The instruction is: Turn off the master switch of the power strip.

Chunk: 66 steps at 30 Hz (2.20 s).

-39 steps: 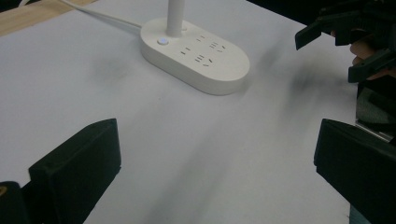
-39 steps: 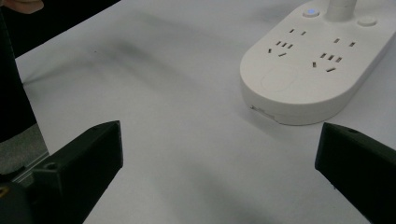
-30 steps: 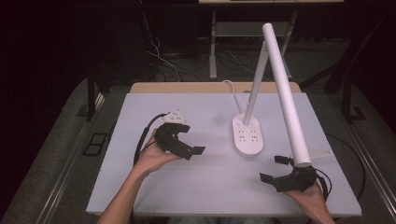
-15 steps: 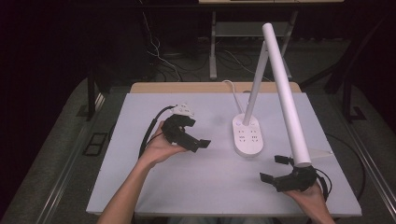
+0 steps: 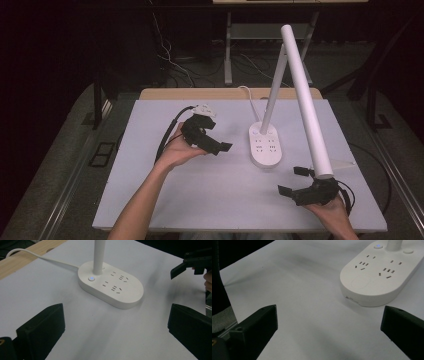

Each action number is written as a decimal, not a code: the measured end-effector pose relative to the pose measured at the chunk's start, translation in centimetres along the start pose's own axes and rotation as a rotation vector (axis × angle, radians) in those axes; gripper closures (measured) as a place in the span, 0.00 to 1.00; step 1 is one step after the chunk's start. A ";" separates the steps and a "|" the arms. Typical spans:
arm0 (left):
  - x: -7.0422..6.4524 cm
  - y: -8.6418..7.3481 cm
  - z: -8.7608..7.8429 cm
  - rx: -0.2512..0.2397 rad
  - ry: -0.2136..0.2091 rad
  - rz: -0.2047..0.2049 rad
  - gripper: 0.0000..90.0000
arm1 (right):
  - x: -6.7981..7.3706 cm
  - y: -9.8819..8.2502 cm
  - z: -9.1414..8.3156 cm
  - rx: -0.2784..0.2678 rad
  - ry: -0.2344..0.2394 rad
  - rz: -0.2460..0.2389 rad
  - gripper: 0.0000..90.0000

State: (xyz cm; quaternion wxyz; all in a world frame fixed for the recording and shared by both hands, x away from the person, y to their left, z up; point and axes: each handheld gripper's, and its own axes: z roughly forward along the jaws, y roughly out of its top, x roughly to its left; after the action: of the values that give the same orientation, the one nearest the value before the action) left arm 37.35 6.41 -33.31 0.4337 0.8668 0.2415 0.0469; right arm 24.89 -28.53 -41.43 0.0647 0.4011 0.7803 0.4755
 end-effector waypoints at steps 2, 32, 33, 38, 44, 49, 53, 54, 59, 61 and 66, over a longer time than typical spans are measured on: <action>0.2 0.3 0.2 0.003 -0.001 0.002 0.00 | 0.0 0.0 0.0 0.000 0.001 0.000 0.00; 2.2 4.6 4.2 0.042 0.012 0.009 0.02 | -0.2 0.0 -0.1 -0.004 0.003 0.001 0.00; 2.2 4.7 4.4 0.041 0.013 0.009 0.02 | -0.2 0.0 -0.1 -0.004 0.003 0.001 0.00; 2.6 4.8 5.4 0.045 0.016 -0.009 0.03 | -0.2 0.0 -0.1 -0.006 0.006 -0.001 0.00; 3.1 4.6 6.5 0.036 0.022 -0.022 0.04 | -0.3 0.0 -0.2 -0.007 0.005 -0.001 0.00; 3.6 4.6 7.1 0.032 0.024 -0.010 0.05 | -0.3 0.0 -0.2 -0.007 0.003 -0.003 0.00; 3.9 4.5 7.5 0.013 0.033 -0.032 0.06 | -0.3 0.0 -0.2 -0.008 0.003 -0.006 0.00; 4.1 4.5 7.5 0.018 0.032 -0.031 0.06 | -0.3 0.0 -0.2 -0.008 0.003 -0.006 0.00; 4.5 4.3 8.3 0.022 0.036 -0.040 0.07 | -0.3 0.0 -0.2 -0.008 0.004 -0.003 0.00; 4.5 4.2 8.7 0.005 0.038 -0.064 0.08 | -0.3 0.0 -0.2 -0.007 0.004 -0.002 0.00; 4.8 3.9 9.6 0.010 0.036 -0.084 0.10 | -0.3 0.0 -0.1 -0.005 0.004 -0.005 0.00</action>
State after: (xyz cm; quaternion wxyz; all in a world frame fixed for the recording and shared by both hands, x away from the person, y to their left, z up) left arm 45.80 -0.37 -36.81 0.4267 0.8570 0.2856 0.0433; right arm 25.02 -28.86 -41.46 0.0655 0.3979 0.7802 0.4782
